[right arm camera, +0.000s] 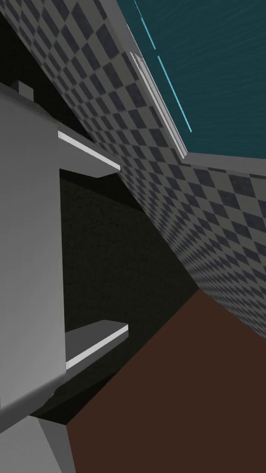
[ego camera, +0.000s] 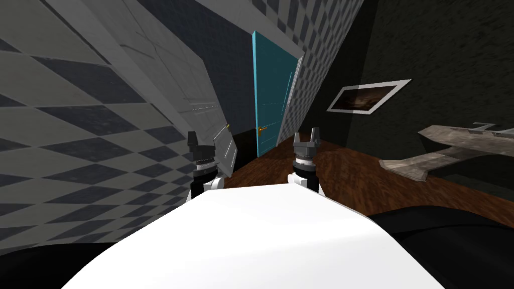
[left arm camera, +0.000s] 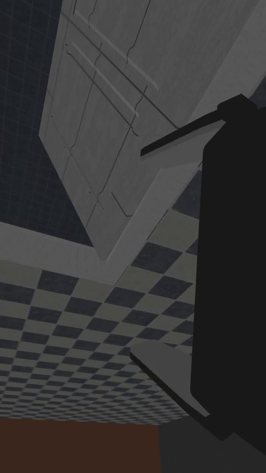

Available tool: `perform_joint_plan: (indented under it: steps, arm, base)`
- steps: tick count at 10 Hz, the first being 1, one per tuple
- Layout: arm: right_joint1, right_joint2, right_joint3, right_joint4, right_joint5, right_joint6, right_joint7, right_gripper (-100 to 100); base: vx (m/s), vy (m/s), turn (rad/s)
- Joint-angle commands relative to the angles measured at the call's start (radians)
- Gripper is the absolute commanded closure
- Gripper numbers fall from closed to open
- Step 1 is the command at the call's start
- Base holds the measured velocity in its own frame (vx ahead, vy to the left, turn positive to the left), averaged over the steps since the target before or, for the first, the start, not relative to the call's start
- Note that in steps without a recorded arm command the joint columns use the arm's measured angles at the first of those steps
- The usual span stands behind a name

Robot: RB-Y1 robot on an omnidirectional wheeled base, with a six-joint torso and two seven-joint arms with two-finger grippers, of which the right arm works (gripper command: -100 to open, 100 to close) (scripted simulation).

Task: Push the door open

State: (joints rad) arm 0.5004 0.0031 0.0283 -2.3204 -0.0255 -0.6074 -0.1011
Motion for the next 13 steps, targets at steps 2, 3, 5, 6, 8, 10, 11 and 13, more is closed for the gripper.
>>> perform_joint_plan:
  steps: [2, 3, 5, 6, 8, 10, 11, 13]
  arm:
    - [-0.023, -0.01, 0.006, 0.041, 0.001, 0.01, 0.003, -100]
    - [-0.03, -0.012, 0.008, 0.053, 0.001, 0.013, 0.004, -100]
    - [-0.055, -0.021, 0.015, 0.099, 0.002, 0.024, 0.007, -100]
    - [-0.075, -0.027, 0.021, 0.134, 0.003, 0.032, 0.009, -100]
    - [-0.099, -0.033, 0.027, 0.177, 0.004, 0.043, 0.012, -100]
    - [-0.124, -0.039, 0.034, 0.222, 0.005, 0.054, 0.015, -100]
    - [-0.138, -0.042, 0.038, 0.247, 0.005, 0.06, 0.017, -100]
    - [-0.166, -0.047, 0.046, 0.297, 0.006, 0.072, 0.02, -100]
  base:
    - [0.095, -0.011, 0.041]
    - [0.094, -0.076, 0.038]
    - [0.114, -0.096, 0.054]
    - [0.13, -0.11, 0.053]
    - [0.126, -0.102, 0.069]
    - [0.093, -0.072, 0.043]
    - [0.089, -0.061, 0.058]
    - [0.094, -0.072, 0.056]
